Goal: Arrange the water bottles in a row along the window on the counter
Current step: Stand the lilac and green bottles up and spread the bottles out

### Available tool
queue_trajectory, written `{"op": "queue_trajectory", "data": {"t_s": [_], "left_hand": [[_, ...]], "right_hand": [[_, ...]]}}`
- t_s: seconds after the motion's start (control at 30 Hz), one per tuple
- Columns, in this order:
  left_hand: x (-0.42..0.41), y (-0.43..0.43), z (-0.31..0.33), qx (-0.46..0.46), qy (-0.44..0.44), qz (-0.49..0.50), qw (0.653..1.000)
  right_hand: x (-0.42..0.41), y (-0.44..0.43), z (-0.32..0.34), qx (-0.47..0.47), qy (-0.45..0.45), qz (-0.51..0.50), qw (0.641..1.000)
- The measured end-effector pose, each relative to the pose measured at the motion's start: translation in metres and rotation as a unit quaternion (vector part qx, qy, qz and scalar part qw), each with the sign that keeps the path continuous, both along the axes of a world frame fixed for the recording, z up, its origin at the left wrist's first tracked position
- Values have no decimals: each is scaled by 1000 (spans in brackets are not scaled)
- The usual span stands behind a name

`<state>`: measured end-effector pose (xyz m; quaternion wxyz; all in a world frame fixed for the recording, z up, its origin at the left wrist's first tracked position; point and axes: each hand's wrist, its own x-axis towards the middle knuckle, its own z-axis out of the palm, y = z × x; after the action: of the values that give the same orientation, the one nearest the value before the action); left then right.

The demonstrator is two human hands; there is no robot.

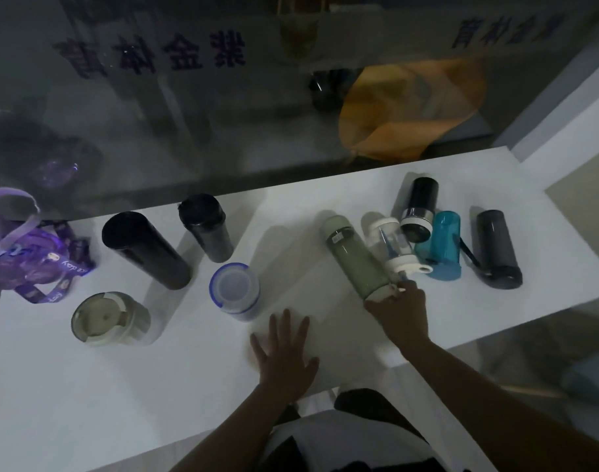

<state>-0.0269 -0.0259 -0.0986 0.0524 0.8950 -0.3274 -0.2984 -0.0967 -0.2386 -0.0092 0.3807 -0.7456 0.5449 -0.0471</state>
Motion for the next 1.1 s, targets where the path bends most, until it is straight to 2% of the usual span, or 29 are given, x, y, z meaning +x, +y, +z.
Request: {"op": "queue_trajectory", "data": {"t_s": [0.13,0.27,0.5,0.7,0.9,1.1], "left_hand": [[1,-1,0,2,26,-6,1000],[2,-3,2,3,37,-6,999],[5,1,5,11,36,-23,999],[7,-1,7,20,43,-28,999],[11,-5,14,35,56,-25,998],[23,-33,38,11,109,35,993]], "right_hand": [[22,-14,55,-100,10,103,990],[81,-29,106,-173,23,240,955],[165,-10,154,-171,57,391,903],[172,4,143,-153,80,438,882],[163,4,124,-163,45,425,889],[141,-22,137,-36,-51,413,908]]}}
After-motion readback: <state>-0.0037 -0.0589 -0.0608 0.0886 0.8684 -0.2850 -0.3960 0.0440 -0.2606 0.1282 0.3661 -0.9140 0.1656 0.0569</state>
